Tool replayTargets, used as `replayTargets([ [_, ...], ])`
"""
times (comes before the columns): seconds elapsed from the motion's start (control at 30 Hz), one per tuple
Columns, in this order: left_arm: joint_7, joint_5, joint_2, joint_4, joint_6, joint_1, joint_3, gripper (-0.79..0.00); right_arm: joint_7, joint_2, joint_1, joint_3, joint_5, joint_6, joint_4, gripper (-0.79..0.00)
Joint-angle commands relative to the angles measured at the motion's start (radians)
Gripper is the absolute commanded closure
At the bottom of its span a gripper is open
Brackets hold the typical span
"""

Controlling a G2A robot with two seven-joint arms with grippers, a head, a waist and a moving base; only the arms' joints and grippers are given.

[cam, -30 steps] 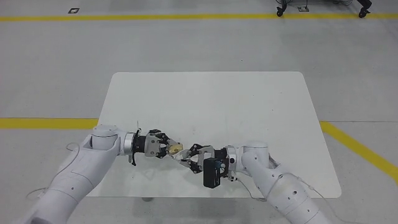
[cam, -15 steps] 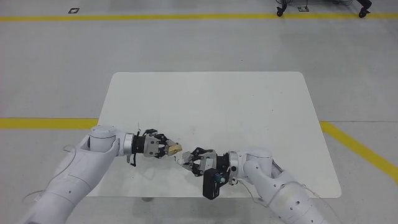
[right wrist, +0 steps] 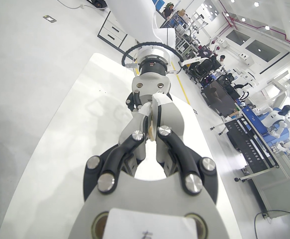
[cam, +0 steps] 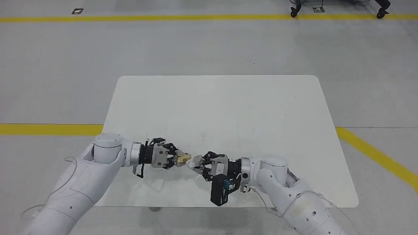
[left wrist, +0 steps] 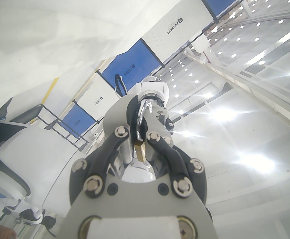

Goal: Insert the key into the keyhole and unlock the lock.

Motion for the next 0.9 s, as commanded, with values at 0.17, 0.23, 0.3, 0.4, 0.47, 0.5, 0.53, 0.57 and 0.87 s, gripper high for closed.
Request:
replayTargets([
  [0.17, -0.004, -0.001, 0.004, -0.005, 0.004, 0.006, -0.010, 0.000, 0.018, 0.003, 0.007, -0.006, -0.001, -0.004, -0.002, 0.000],
  [0.23, -0.001, -0.001, 0.004, -0.007, 0.001, 0.008, -0.013, 0.000, 0.023, 0.004, 0.009, -0.009, -0.001, -0.005, -0.003, 0.000],
  [0.3, 0.009, 0.001, 0.005, -0.009, -0.003, 0.011, -0.016, 0.000, 0.030, 0.005, 0.010, -0.013, -0.007, -0.005, -0.008, 0.000],
  [0.4, 0.033, 0.006, 0.007, -0.017, -0.019, 0.016, -0.026, 0.000, 0.054, 0.006, 0.005, -0.019, -0.026, 0.007, -0.023, 0.000],
  [0.47, 0.055, 0.006, 0.008, -0.026, -0.031, 0.022, -0.035, 0.000, 0.070, 0.008, -0.003, -0.022, -0.035, 0.018, -0.036, 0.000],
  [0.5, 0.062, 0.005, 0.009, -0.031, -0.037, 0.025, -0.039, 0.000, 0.078, 0.008, -0.008, -0.022, -0.039, 0.024, -0.043, 0.000],
  [0.53, 0.071, 0.004, 0.010, -0.035, -0.044, 0.028, -0.045, 0.000, 0.091, 0.009, -0.014, -0.021, -0.040, 0.032, -0.050, 0.000],
  [0.57, 0.082, 0.006, 0.011, -0.040, -0.053, 0.031, -0.051, 0.000, 0.102, 0.010, -0.019, -0.020, -0.040, 0.037, -0.056, 0.000],
  [0.87, 0.098, -0.006, 0.014, -0.055, -0.079, 0.046, -0.071, 0.000, 0.173, 0.010, -0.049, -0.013, -0.029, 0.076, -0.091, 0.000],
])
